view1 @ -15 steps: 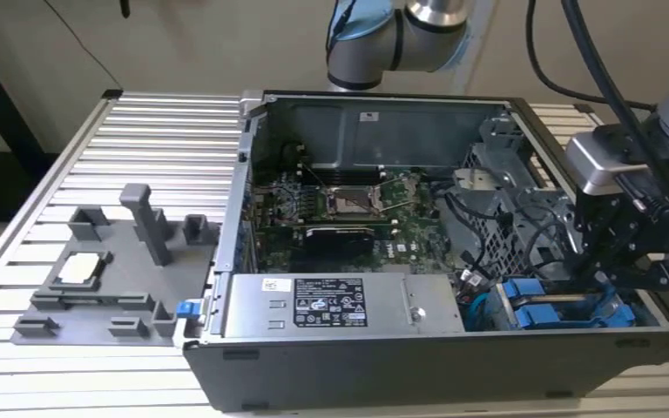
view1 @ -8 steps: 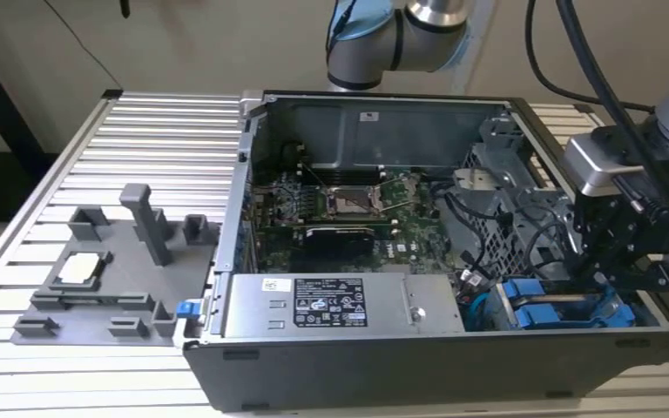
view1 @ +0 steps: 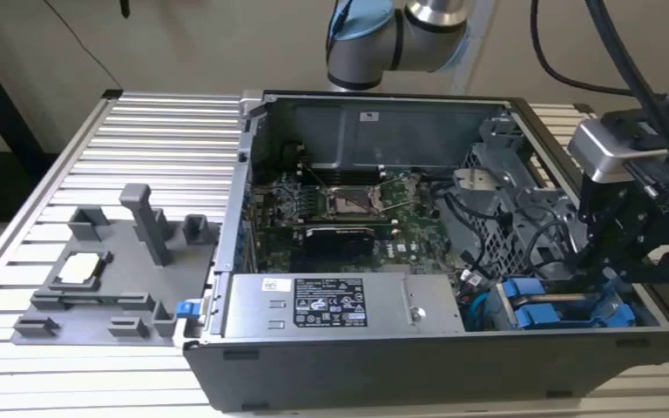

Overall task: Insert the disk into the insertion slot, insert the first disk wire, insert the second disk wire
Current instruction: 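Insert the first disk wire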

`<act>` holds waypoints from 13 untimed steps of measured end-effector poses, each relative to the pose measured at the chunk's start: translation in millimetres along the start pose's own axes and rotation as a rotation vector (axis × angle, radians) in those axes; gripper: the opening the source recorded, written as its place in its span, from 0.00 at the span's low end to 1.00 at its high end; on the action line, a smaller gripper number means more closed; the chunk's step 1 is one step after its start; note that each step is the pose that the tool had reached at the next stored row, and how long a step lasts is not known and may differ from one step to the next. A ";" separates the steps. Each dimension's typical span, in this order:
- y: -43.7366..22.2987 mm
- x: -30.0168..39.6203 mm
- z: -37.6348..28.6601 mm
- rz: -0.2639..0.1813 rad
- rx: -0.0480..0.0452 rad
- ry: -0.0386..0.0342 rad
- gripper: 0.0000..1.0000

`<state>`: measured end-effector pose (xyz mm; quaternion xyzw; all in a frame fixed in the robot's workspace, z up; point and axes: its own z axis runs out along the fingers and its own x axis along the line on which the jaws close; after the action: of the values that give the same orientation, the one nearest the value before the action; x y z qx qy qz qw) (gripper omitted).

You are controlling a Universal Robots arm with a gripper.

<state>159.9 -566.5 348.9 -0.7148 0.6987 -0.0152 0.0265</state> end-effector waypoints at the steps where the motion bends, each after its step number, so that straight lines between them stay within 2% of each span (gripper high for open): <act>1: -0.2 0.0 -3.8 0.000 0.0000 0.0000 0.27; 8: -1.9 -0.6 -35.4 0.000 0.0000 0.0000 0.27; 12: -2.0 -1.1 -36.7 0.000 0.0000 -0.0001 0.27; 13: -1.8 -3.9 -36.5 0.000 -0.0001 -0.0002 0.27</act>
<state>159.4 -563.2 385.5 -0.7148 0.6987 -0.0151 0.0266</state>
